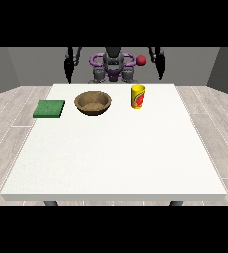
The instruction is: Pick the cup and pour the ball into the bowl, then pick the bowl and place it on the pad
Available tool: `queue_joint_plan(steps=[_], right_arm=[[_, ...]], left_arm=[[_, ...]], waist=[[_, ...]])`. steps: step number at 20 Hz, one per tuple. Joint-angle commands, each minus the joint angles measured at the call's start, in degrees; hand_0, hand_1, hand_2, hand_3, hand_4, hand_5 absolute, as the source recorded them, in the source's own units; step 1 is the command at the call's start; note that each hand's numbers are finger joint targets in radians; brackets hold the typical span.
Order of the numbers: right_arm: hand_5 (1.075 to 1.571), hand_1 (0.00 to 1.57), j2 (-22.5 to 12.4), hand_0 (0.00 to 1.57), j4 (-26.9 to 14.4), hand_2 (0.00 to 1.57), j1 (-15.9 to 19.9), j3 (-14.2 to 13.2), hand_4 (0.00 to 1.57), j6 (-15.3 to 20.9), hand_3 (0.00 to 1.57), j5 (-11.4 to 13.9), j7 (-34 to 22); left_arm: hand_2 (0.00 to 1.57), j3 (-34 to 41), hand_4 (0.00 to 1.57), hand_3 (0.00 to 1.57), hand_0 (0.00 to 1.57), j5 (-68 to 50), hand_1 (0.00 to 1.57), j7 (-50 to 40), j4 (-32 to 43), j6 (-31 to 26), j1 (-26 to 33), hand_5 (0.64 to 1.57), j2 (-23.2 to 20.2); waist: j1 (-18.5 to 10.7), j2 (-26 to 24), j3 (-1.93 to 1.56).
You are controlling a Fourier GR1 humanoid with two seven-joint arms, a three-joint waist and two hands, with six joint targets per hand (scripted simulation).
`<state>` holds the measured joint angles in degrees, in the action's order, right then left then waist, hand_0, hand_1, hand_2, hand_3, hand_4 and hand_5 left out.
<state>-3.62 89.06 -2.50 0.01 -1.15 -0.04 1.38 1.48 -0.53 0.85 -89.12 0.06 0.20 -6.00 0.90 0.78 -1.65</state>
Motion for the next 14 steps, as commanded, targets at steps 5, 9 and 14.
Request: queue_joint_plan(steps=[5, 9, 14], right_arm=[[1.570, 0.00, -1.96, 0.00, 6.17, 0.00, 1.13, -0.23, 0.58, -0.46, 0.00, -0.51, -4.43], [1.570, 0.00, 3.44, 0.00, 10.22, 0.00, -8.26, 1.22, 0.52, 1.07, 0.00, -6.58, -13.26], [1.569, 0.00, 1.83, 0.00, 21.36, 0.00, -9.02, -0.60, 0.53, 1.70, 0.00, -9.65, -19.97]], left_arm=[[0.00, 0.90, 0.00, 0.00, 0.00, -0.52, 0.00, -4.90, -5.84, -0.63, -0.93, 1.562, -2.90], [0.00, -3.91, 0.00, 0.00, 0.00, -7.74, 0.00, -13.93, -12.38, -0.95, 8.38, 1.563, 5.20], [0.00, -6.17, 0.00, 0.00, 0.00, -6.70, 0.00, -17.96, -22.45, 1.11, 12.72, 1.551, 4.98]], waist=[[-0.56, -14.88, 1.18], [-1.20, -28.46, 1.62], [-1.84, -24.12, 1.64]])
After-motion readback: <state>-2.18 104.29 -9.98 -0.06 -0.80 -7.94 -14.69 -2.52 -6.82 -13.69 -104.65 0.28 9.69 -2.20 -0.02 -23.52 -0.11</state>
